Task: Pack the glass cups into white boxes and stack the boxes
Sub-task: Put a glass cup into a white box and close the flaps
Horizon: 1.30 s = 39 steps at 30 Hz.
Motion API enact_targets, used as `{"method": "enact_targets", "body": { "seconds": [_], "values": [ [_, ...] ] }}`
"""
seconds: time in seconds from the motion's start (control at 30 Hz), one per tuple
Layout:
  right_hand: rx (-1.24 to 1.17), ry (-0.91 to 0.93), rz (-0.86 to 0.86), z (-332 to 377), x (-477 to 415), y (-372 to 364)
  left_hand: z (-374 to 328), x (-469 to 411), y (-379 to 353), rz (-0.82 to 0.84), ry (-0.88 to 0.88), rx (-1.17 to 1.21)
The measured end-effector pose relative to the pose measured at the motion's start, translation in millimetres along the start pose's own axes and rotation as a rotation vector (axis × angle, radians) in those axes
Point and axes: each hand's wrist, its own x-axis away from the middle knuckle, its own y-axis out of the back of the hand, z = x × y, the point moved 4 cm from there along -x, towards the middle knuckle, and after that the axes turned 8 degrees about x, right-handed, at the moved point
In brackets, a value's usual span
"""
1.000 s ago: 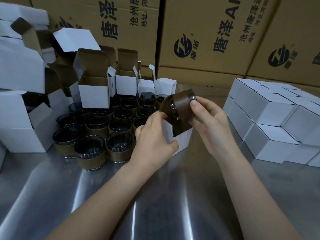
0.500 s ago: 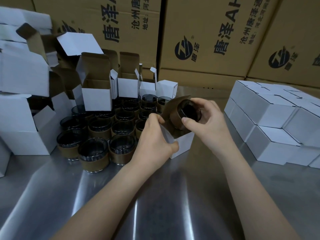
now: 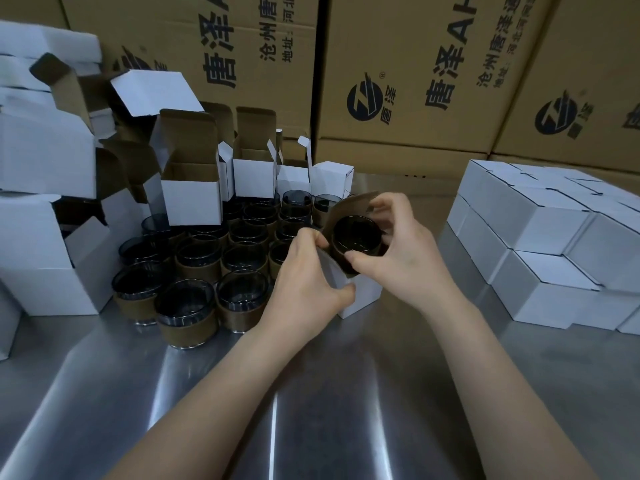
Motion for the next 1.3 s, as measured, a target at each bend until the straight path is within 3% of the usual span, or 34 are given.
{"method": "enact_targets", "body": {
  "seconds": [0.33, 0.63, 1.3],
  "values": [
    [0.273, -0.030, 0.202, 1, -15, -4, 3, -1, -1, 0.003, -0.025, -0.026],
    [0.537, -0.127, 0.498, 18, -37, -7, 6, -3, -2, 0.014, -0.041, -0.049],
    [0.926, -0.102, 0.722, 40, -46, -24, 2, 0, -1, 0.037, -0.025, -0.051]
  ]
}}
